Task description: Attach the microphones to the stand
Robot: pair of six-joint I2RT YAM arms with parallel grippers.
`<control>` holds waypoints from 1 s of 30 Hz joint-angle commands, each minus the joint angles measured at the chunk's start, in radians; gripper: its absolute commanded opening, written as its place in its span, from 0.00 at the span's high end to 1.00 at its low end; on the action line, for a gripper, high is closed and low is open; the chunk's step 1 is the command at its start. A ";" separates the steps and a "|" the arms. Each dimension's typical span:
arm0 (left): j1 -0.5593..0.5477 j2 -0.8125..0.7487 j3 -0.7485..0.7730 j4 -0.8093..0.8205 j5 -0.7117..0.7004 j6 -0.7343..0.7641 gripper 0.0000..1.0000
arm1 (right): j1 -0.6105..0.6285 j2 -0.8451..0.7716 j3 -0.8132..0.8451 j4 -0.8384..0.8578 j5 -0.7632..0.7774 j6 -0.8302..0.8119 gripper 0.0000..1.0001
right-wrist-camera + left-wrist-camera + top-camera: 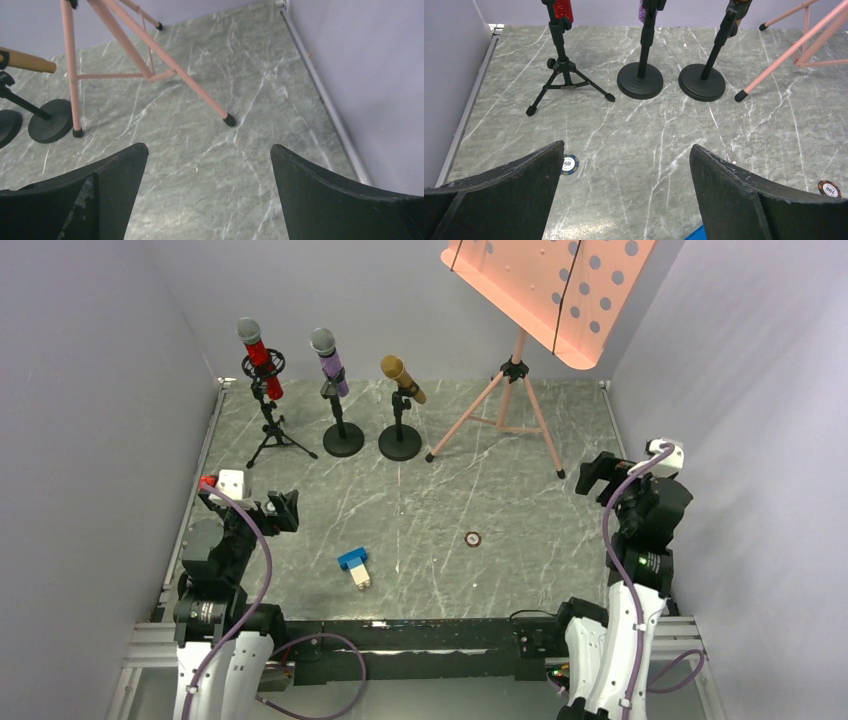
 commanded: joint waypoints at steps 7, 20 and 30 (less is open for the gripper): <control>-0.031 -0.015 -0.007 0.011 -0.053 0.035 0.01 | -0.009 0.007 -0.065 0.089 -0.080 0.021 0.00; -0.038 -0.006 -0.014 0.028 -0.034 0.040 0.01 | -0.037 -0.004 -0.072 0.128 -0.135 0.000 0.00; -0.041 0.005 -0.015 0.037 -0.050 0.032 0.01 | -0.054 -0.022 -0.069 0.124 -0.108 0.006 0.00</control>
